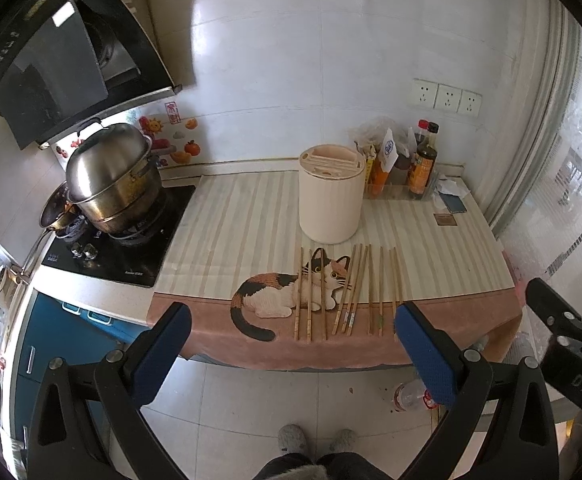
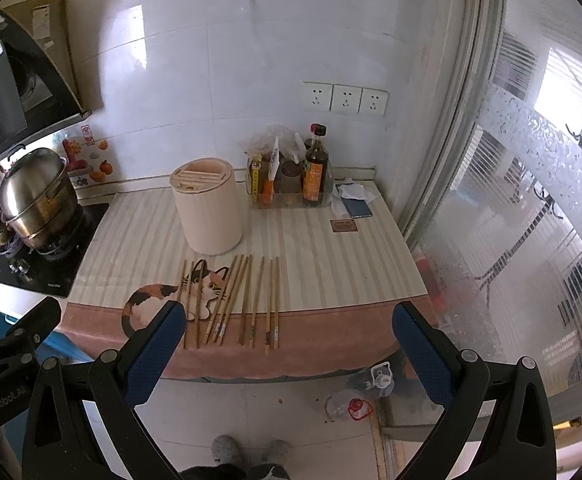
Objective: Organize utensils
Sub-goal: 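Lower the left tool onto one wooden chopstick and close it while the right tool grasps another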
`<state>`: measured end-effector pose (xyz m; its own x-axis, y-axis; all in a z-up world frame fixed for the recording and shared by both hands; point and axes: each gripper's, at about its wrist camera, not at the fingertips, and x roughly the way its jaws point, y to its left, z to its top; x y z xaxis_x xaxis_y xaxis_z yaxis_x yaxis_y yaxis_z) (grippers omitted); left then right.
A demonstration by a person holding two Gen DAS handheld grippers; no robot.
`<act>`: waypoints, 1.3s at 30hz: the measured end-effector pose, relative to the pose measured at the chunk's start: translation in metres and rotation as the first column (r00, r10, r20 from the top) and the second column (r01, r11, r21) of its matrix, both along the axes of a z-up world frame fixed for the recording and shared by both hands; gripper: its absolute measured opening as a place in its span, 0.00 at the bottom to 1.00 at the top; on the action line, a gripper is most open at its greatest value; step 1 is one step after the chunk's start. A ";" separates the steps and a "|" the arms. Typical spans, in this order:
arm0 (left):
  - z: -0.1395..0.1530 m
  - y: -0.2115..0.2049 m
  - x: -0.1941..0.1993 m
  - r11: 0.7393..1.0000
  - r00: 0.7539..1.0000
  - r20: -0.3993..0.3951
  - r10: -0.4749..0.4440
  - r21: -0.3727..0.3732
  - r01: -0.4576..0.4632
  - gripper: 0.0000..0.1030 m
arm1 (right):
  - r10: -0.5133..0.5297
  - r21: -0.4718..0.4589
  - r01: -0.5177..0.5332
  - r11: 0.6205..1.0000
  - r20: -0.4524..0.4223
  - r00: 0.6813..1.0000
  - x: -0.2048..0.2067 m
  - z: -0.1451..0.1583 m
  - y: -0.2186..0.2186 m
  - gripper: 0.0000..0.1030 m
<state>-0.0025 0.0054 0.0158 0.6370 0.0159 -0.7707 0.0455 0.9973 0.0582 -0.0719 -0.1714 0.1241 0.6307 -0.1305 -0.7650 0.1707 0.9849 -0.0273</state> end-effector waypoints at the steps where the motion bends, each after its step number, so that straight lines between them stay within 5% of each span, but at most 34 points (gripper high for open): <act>1: -0.002 -0.001 0.005 1.000 1.000 0.002 0.007 0.010 -0.007 1.00 | -0.006 0.015 0.006 1.000 0.000 1.000 0.004 -0.003 -0.004 1.00; 8: -0.055 -0.007 0.060 0.990 0.996 -0.034 0.088 0.110 -0.084 1.00 | -0.027 0.111 0.038 0.993 -0.104 0.994 0.048 -0.059 -0.031 1.00; 13: -0.110 -0.012 0.104 0.985 0.989 -0.126 0.079 0.161 -0.058 1.00 | -0.010 0.113 0.032 0.993 -0.195 0.981 0.084 -0.112 -0.035 0.99; 22: -0.221 0.002 0.193 0.993 0.933 -0.355 0.055 0.119 -0.013 0.97 | 0.009 0.123 0.038 0.992 -0.355 0.935 0.152 -0.210 -0.030 0.78; 33: -0.327 0.010 0.271 0.997 0.801 -0.596 -0.065 -0.004 0.078 0.34 | -0.138 0.150 0.243 0.958 -0.504 0.853 0.222 -0.311 -0.058 0.34; 36: -0.341 0.005 0.273 0.993 0.772 -0.627 -0.101 -0.013 0.119 0.34 | -0.139 0.149 0.252 0.956 -0.528 0.838 0.236 -0.327 -0.058 0.32; 39: -0.337 -0.005 0.271 0.986 0.774 -0.619 -0.137 -0.007 0.168 0.29 | -0.136 0.149 0.259 0.954 -0.557 0.820 0.248 -0.342 -0.059 0.32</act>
<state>0.2682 0.0009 -0.3210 0.0247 0.0048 -0.9997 0.2387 0.9710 0.0106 0.1764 -0.2304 -0.2179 0.0921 -0.0063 -0.9957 0.3814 0.9240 0.0294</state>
